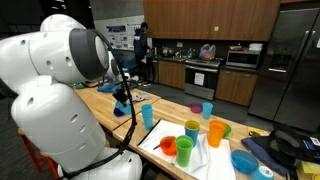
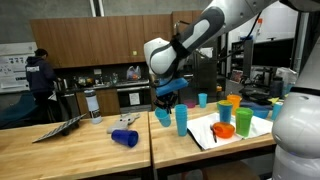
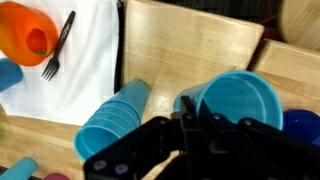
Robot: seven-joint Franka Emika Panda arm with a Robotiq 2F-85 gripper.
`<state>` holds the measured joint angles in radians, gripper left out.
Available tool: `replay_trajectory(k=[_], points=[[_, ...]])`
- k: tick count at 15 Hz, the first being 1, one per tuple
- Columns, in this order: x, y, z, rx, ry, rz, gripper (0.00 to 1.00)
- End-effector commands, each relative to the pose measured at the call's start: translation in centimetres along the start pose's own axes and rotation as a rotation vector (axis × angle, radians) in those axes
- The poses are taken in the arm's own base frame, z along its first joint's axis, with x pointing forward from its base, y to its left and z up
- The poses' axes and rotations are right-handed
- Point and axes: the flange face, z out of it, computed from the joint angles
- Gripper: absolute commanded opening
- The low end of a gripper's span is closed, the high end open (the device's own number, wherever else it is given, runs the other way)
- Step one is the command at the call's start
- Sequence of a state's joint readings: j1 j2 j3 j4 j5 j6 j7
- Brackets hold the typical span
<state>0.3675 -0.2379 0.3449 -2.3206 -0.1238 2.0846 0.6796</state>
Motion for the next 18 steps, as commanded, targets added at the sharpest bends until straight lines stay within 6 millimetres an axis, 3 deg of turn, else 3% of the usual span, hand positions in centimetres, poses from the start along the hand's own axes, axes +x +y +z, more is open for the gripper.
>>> replay_trajectory(k=[1,2,3,4,9,10,18], points=[[2.0,3.7,-2.6,0.187,-0.012,0.087,0.02],[2.3,5.1,-2.9,0.235,-0.010,0.134,0.02],[2.1,2.7,-1.7,0.160,-0.027,0.089,0.02],[2.5,3.3,-1.9,0.173,-0.026,0.098,0.06],[1.7,2.1,-0.9,0.170,-0.052,0.067,0.02],[2.3,2.4,-1.2,0.181,-0.051,0.082,0.02],[5.0,10.4,-4.1,0.408,-0.021,0.391,0.02]])
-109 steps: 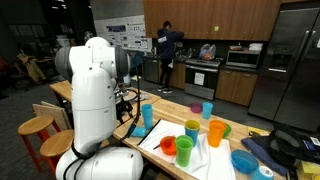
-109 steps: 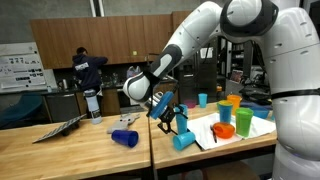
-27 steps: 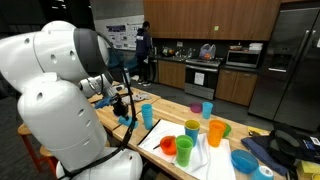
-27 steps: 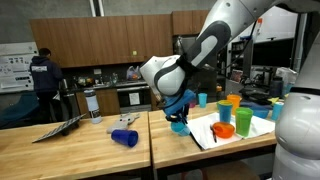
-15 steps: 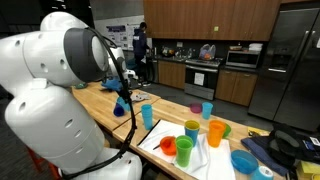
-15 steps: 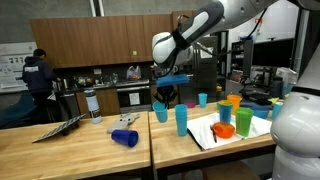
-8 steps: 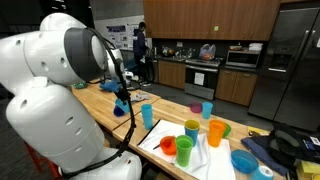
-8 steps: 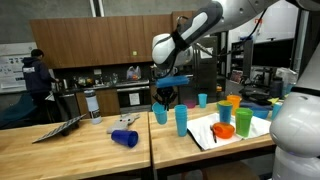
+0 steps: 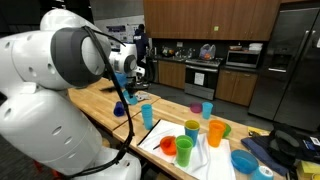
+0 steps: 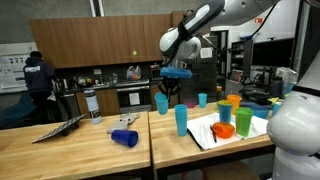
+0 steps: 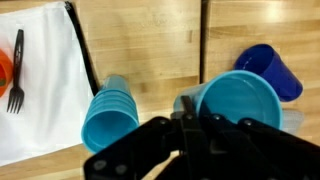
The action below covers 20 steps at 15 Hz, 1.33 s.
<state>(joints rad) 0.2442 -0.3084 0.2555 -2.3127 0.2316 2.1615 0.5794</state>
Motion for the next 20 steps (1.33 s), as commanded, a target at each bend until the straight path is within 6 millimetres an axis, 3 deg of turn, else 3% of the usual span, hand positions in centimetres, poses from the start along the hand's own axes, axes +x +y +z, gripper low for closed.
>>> replay_trajectory(k=[1,8,14,20], points=[[1.6,2.6,-2.5,0.123,0.032,0.117,0.02],[3.0,6.9,-3.5,0.229,0.000,0.279,0.02],[2.4,13.2,-3.1,0.222,0.001,0.443,0.02],[1.6,15.7,-3.2,0.217,0.003,0.511,0.02]])
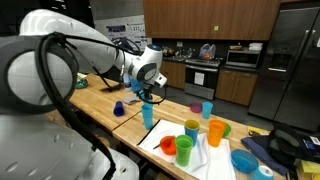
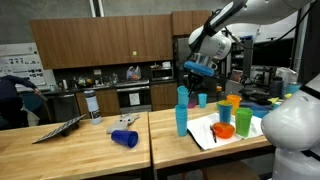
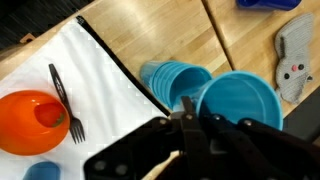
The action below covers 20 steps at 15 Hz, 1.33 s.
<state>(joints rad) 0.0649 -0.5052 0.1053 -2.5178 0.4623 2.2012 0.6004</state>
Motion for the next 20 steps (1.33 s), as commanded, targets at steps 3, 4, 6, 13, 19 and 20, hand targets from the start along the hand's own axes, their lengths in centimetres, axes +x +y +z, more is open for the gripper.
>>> replay_trajectory(k=[3,4,6,13,19,20], points=[[-0.4,0.8,-1.0,0.014,-0.012,0.036,0.02],[-0.4,0.7,-1.0,0.011,-0.013,0.035,0.02],[-0.5,0.5,-1.1,0.007,-0.013,0.035,0.02],[-0.4,-0.1,-1.2,0.007,-0.019,0.024,0.02],[-0.8,-1.6,-2.0,0.006,-0.006,0.000,0.02],[-0.8,-1.9,-2.0,0.007,-0.007,-0.005,0.02]])
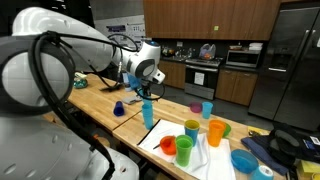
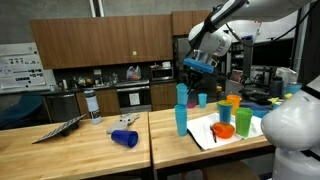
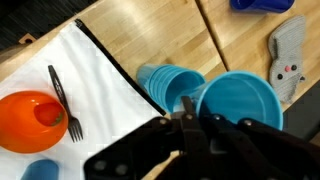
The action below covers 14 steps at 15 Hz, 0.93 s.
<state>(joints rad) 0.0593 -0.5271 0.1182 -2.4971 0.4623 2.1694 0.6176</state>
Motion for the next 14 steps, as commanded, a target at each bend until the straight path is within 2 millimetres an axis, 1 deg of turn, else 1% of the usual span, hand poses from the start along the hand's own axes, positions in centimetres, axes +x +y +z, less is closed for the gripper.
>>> replay_trajectory(k=[1,6,11,14], points=[[-0.1,-1.4,-0.8,0.000,-0.008,-0.004,0.02],[0.4,-2.1,-0.1,-0.006,-0.036,-0.010,0.02],[1.2,-1.9,1.1,-0.020,-0.062,0.009,0.02],[1.3,-1.7,1.5,-0.032,-0.072,0.003,0.02]])
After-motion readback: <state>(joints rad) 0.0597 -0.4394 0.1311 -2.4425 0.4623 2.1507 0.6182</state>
